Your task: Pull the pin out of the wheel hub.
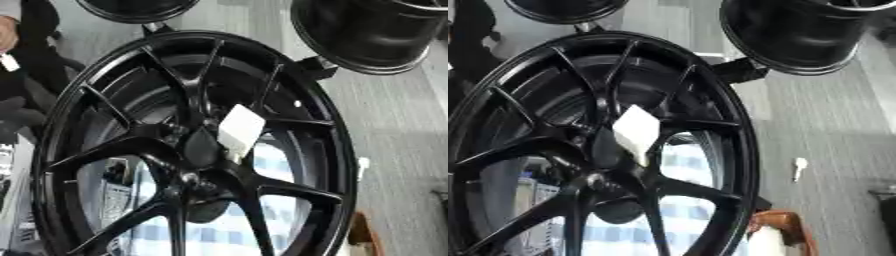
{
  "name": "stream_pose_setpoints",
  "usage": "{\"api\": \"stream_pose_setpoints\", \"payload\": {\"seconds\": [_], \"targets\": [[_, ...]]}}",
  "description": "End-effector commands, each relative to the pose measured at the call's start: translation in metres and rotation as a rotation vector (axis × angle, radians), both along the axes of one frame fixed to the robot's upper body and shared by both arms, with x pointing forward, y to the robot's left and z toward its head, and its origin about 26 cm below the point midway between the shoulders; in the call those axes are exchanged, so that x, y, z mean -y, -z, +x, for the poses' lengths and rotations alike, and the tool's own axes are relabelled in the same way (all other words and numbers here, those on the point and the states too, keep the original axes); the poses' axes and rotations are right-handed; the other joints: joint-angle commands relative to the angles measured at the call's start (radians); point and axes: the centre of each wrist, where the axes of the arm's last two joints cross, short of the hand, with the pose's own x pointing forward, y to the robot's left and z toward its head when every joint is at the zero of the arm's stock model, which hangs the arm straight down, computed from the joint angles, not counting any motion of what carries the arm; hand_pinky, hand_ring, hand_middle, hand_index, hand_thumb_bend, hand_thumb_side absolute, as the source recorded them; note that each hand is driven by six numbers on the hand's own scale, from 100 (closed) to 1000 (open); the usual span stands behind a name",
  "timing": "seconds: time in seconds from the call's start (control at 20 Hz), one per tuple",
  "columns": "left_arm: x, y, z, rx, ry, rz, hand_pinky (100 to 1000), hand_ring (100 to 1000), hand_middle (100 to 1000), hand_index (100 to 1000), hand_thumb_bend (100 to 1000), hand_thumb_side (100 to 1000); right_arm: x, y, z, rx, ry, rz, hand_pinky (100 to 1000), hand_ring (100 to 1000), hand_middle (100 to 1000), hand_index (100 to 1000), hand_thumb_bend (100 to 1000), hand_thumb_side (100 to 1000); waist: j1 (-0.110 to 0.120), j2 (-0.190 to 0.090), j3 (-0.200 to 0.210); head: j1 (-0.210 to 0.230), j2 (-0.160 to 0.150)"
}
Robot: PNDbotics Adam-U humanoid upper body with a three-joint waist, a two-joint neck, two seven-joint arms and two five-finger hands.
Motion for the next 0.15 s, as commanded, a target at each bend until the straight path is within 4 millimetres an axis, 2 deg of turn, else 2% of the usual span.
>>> {"api": "stream_pose_setpoints", "payload": {"seconds": [0.05, 0.15], "targets": [[0.0021, -0.0061, -0.0007, 0.023, 0.018, 0.007, 889, 709, 630, 819, 100, 688, -0.0132, -0.0072, 0.0062, 0.039, -0.08, -0.068, 777, 572, 501, 741, 100, 100, 0.005, -0.014, 0.002, -0.004, 0.001], [0.0027, -0.0062, -0.0006, 0.024, 0.022, 0.007, 889, 709, 630, 819, 100, 688, -0.0199, -0.001, 0.0101, 0.049, -0.115, -0.097, 782, 574, 502, 740, 100, 100, 0.007, -0.013, 0.003, -0.004, 0.001]]}}
